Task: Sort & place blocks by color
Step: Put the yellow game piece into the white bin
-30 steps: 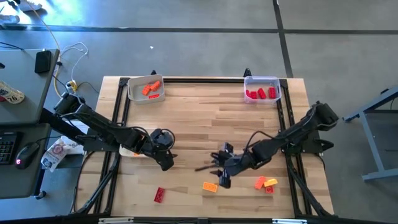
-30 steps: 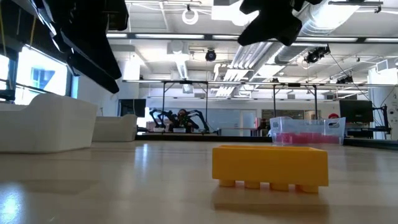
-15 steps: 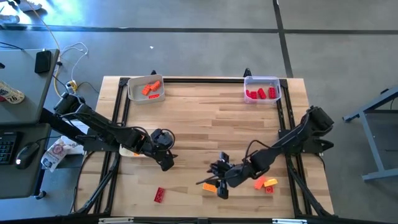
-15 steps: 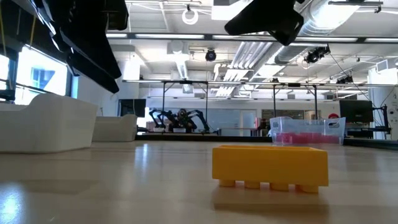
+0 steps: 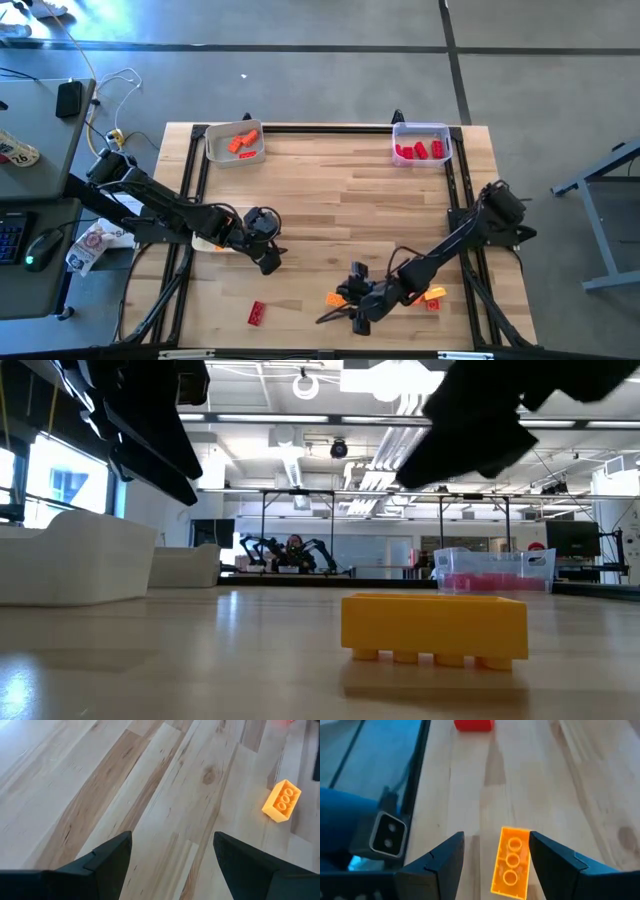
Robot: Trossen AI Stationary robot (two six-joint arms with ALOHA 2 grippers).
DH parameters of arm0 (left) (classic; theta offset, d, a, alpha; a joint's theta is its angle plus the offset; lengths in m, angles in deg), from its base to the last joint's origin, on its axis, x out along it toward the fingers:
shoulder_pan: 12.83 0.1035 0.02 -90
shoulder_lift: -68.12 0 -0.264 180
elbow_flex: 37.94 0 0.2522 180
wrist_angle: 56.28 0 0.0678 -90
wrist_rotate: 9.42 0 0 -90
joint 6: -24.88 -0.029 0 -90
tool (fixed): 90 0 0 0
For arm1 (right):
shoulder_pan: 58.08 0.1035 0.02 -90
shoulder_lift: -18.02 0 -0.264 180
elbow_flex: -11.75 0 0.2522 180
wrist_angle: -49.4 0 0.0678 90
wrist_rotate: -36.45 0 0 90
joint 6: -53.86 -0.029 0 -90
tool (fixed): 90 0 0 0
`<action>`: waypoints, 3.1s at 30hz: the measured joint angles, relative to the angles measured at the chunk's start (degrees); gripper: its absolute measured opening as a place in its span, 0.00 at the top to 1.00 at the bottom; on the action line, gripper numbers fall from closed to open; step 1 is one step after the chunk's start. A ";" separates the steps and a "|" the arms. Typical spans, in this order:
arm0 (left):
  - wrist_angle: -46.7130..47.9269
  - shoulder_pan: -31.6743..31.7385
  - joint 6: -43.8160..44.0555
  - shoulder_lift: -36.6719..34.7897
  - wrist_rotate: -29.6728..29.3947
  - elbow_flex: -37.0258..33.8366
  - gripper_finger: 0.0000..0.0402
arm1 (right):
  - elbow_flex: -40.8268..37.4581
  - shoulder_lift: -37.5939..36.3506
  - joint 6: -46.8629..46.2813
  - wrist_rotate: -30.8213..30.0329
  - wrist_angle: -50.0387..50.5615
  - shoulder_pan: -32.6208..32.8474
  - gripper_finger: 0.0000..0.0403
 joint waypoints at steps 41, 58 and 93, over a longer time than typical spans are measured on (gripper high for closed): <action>0.04 -0.02 -0.02 0.00 0.07 -0.02 0.33 | 0.00 8.92 -7.08 -2.48 0.99 2.23 0.48; -0.04 -0.02 -0.02 0.00 0.02 -0.02 0.33 | 0.07 9.68 -11.54 -6.08 0.81 2.14 0.73; -20.30 0.00 7.56 0.00 14.55 -0.02 0.33 | 22.91 9.46 26.71 -27.98 14.59 -3.47 0.73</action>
